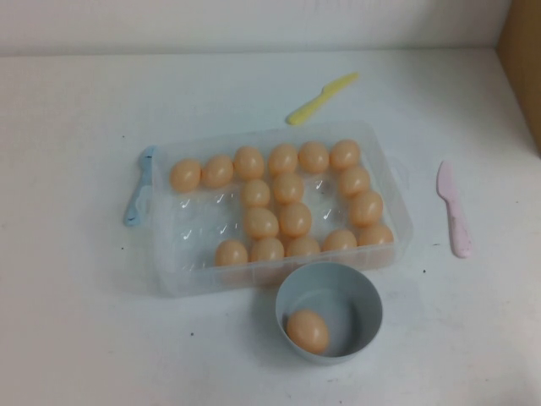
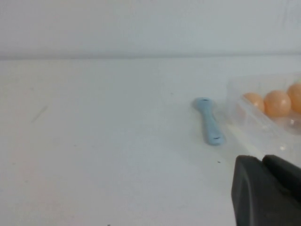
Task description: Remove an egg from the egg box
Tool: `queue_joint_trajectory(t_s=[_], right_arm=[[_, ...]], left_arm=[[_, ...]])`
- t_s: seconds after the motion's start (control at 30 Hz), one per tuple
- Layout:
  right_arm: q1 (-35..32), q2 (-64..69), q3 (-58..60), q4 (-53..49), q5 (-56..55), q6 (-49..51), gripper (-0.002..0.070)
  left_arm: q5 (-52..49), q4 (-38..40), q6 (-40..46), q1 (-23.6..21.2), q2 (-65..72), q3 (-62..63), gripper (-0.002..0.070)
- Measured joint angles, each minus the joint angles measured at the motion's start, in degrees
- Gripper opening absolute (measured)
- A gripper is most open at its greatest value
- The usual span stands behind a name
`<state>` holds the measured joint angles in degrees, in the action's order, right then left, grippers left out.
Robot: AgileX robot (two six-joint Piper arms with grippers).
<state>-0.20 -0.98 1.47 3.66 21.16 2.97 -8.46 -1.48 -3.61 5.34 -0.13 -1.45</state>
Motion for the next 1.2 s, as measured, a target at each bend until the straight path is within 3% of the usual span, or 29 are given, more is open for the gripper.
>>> queue_joint_trajectory(t_s=[0.17,0.3,0.57,0.7,1.2], right_arm=[[0.0,0.0,0.0,0.0,0.0,0.0,-0.0018],[0.0,0.0,0.0,0.0,0.0,0.0,-0.0018],[0.0,0.0,0.0,0.0,0.0,0.0,-0.0018],[0.0,0.0,0.0,0.0,0.0,0.0,-0.0018],[0.0,0.0,0.0,0.0,0.0,0.0,-0.0018]], left_arm=[[-1.2,0.0,0.37,-6.99,-0.42,0.0,-0.0003],[-5.7,0.0,0.85,-9.02,-0.42,0.0,-0.0003],[-12.05,2.0,9.89,-5.4,-0.42,0.0,-0.0003],[-12.18,2.94,10.6,-3.49,-0.42,0.0,-0.0003],[-12.21,3.02,10.64,-3.22,-0.42,0.0,-0.0003]])
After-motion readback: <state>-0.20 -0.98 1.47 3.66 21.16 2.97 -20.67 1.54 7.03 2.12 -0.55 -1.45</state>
